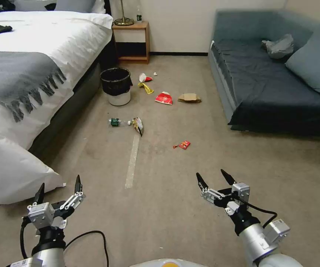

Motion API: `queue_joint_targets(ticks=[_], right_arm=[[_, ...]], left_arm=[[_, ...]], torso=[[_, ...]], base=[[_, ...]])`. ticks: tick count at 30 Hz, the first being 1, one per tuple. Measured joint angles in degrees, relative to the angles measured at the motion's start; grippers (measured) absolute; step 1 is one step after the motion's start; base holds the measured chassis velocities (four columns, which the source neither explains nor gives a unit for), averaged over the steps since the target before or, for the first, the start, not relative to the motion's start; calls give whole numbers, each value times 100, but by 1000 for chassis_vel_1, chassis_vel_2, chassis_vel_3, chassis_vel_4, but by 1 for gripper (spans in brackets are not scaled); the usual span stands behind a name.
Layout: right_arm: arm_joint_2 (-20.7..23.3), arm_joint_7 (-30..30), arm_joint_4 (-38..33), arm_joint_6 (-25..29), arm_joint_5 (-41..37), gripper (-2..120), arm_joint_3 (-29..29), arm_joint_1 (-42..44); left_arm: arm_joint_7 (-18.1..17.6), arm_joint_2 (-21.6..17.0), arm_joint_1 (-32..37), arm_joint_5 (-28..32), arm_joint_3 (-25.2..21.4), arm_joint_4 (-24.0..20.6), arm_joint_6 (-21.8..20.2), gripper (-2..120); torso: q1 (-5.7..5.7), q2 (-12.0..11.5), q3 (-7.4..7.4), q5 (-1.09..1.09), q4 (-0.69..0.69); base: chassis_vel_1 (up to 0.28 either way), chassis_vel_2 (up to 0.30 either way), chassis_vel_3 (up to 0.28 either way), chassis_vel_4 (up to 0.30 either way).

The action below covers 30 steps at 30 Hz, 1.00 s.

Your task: Pick up the trash can from the floor.

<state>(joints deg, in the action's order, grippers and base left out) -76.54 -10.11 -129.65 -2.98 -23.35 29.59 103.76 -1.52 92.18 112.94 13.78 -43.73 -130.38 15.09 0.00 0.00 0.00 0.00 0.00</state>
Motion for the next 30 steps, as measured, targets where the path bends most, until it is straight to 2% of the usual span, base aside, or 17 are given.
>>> queue_joint_targets(ticks=[12, 17, 30], right_arm=[[48, 2, 13, 140, -12, 100, 35, 20], [55, -22, 43, 340, -77, 100, 41, 17], [-4, -74, 56, 400, -76, 100, 32, 18]], left_arm=[[-4, -3, 19, -16, 20, -9, -12, 100], [-7, -3, -3, -13, 20, -9, -16, 100], [1, -4, -6, 24, 13, -30, -27, 100]], torso=[[0, -1, 0, 0, 2], [0, -1, 0, 0, -1], [0, -1, 0, 0, 0]], base=[[71, 57, 63, 59], [12, 15, 17, 30], [0, 0, 0, 0]])
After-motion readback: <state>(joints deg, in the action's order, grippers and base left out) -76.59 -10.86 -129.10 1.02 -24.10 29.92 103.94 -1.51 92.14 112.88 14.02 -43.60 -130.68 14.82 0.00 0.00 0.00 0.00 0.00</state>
